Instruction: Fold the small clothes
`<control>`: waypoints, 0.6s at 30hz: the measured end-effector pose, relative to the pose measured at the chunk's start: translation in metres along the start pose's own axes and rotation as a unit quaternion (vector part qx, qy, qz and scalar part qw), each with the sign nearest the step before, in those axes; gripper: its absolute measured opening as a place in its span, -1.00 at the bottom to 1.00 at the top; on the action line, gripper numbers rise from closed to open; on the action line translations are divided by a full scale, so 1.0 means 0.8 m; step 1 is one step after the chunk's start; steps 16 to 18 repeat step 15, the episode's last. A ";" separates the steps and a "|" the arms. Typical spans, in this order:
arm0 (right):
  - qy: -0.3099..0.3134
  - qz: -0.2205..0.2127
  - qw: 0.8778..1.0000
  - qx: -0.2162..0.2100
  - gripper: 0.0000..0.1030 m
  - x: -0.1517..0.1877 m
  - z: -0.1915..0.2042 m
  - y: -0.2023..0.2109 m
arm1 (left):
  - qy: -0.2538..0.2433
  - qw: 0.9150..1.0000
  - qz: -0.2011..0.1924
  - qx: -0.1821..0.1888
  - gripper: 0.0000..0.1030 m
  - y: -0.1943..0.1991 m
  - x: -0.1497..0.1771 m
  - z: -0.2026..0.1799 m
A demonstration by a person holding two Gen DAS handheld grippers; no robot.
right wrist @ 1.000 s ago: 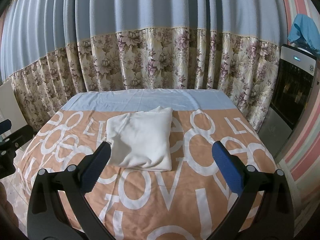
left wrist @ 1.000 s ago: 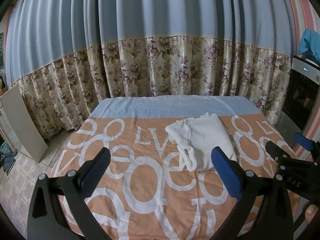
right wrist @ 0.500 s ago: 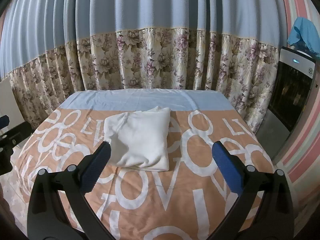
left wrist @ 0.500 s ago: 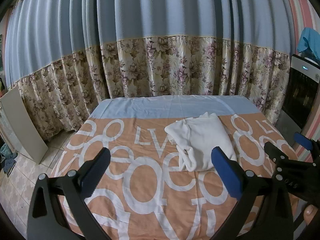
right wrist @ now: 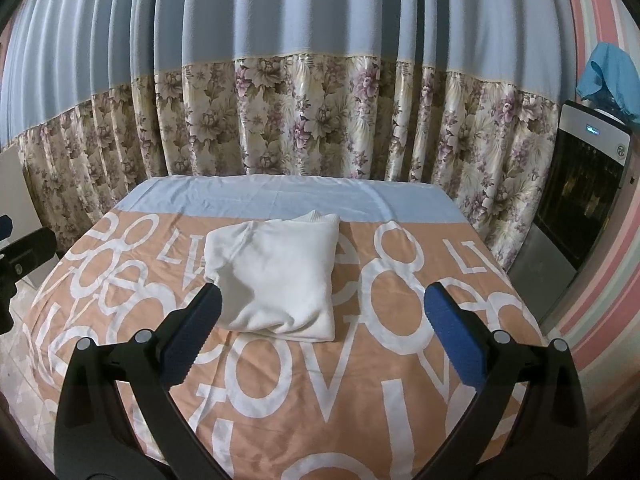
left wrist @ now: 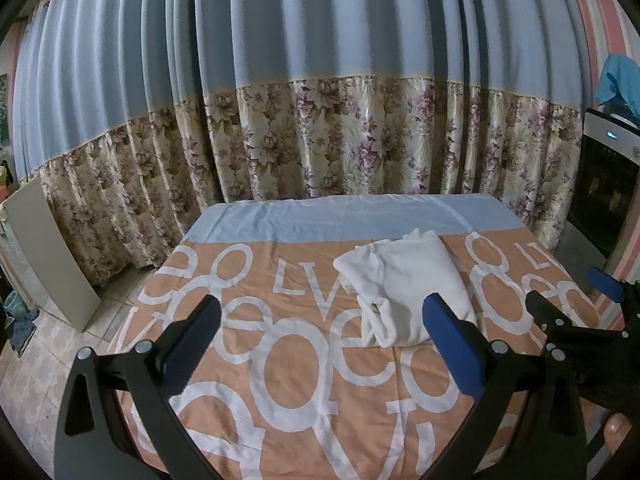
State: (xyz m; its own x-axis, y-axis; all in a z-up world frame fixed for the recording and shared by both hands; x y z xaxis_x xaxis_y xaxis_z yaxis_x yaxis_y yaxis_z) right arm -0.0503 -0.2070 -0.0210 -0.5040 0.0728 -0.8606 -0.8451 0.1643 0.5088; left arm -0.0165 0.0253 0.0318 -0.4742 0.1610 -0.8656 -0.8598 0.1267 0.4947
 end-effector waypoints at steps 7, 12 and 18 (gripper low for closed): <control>0.000 0.004 1.000 0.002 0.94 0.001 -0.005 -0.002 | -0.006 1.000 0.005 0.008 0.96 -0.002 0.002 0.005; 0.000 0.003 1.000 0.001 0.94 0.000 -0.005 -0.002 | -0.006 1.000 0.005 0.011 0.96 -0.002 0.003 0.004; 0.000 0.004 1.000 0.001 0.94 0.000 -0.005 -0.003 | -0.005 1.000 0.007 0.015 0.96 -0.004 0.005 0.006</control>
Point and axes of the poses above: each gripper's, at about its wrist camera, not at the fingertips, and y roughly against the way its jaws point, z to its left, x to its underside, the point moved 5 cm from there along -y, roughly the way its jaws point, and after that the axes turned 3 degrees about -z, right-handed, at the moved point
